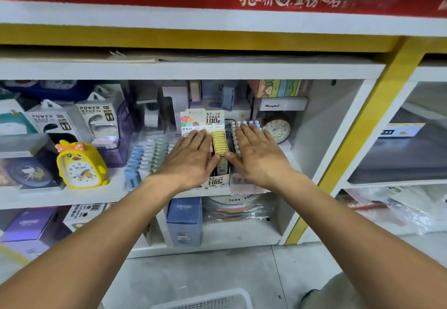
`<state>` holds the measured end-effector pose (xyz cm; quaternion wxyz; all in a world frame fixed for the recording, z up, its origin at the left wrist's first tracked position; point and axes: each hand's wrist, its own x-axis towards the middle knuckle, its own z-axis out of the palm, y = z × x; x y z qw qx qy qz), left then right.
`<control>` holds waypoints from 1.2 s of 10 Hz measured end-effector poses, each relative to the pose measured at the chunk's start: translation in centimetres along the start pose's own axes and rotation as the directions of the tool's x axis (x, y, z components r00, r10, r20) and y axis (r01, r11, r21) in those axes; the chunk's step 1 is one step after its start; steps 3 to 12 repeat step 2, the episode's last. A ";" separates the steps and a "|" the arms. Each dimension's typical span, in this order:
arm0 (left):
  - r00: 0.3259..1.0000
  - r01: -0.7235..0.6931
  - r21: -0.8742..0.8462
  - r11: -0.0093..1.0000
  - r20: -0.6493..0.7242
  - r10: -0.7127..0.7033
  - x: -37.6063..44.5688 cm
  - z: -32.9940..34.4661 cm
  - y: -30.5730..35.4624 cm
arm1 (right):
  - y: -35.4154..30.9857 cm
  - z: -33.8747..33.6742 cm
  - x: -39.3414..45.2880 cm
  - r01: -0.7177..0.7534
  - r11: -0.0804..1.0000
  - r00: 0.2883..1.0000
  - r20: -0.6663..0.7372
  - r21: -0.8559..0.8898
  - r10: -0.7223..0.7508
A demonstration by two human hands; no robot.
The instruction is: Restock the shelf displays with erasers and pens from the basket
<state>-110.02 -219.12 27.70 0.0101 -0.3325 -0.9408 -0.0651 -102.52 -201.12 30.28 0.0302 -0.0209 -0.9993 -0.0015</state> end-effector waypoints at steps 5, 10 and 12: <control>0.977 -0.041 -0.186 0.982 -0.215 0.000 -2.4 -5.0 1.0 | 2.5 -5.1 -3.0 -0.053 0.806 0.958 -0.198 0.589 0.208; 0.977 -0.041 -0.186 0.982 -0.215 0.000 -2.4 -5.0 1.0 | 2.5 -5.1 -3.0 -0.053 0.806 0.958 -0.198 0.589 0.208; 0.977 -0.041 -0.186 0.982 -0.215 0.000 -2.4 -5.0 1.0 | 2.5 -5.1 -3.0 -0.053 0.806 0.958 -0.198 0.589 0.208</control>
